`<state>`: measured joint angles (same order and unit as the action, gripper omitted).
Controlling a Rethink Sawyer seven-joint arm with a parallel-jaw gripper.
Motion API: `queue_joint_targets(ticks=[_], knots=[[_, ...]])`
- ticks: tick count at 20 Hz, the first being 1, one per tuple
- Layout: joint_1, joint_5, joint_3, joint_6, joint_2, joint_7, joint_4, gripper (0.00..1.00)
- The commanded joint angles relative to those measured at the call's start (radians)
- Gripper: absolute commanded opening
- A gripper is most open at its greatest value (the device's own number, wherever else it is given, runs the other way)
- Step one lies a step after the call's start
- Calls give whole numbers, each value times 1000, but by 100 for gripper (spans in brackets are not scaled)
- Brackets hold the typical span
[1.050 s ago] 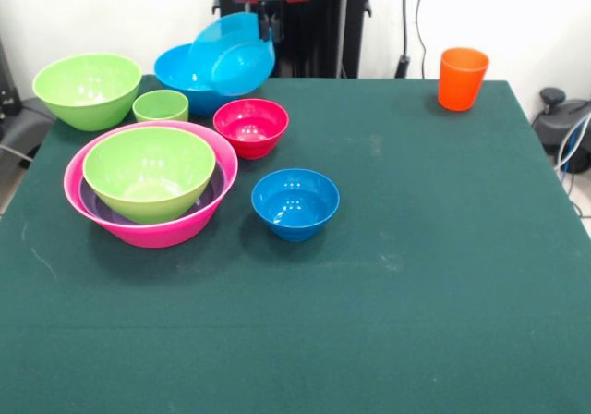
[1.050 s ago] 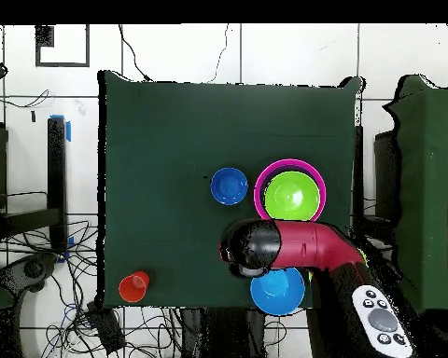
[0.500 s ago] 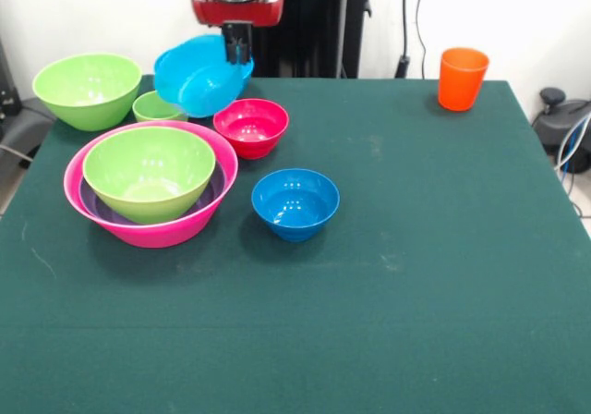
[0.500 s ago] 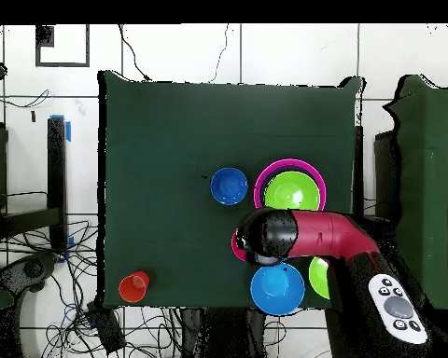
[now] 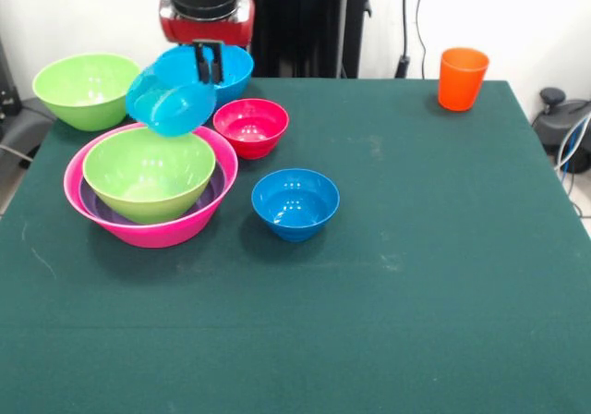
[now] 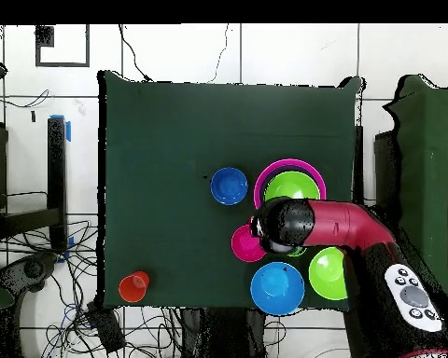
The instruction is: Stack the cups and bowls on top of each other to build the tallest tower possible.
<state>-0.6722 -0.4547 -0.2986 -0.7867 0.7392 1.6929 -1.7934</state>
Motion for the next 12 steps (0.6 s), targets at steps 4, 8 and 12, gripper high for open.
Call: queue_joint_targets(ticks=[4, 8, 12], knots=[[-18, -94, -124, -53, -128, -241, 183, 0], [-26, -105, -140, -54, -161, -255, 212, 0], [-36, -116, -154, -61, -191, -268, 241, 0]])
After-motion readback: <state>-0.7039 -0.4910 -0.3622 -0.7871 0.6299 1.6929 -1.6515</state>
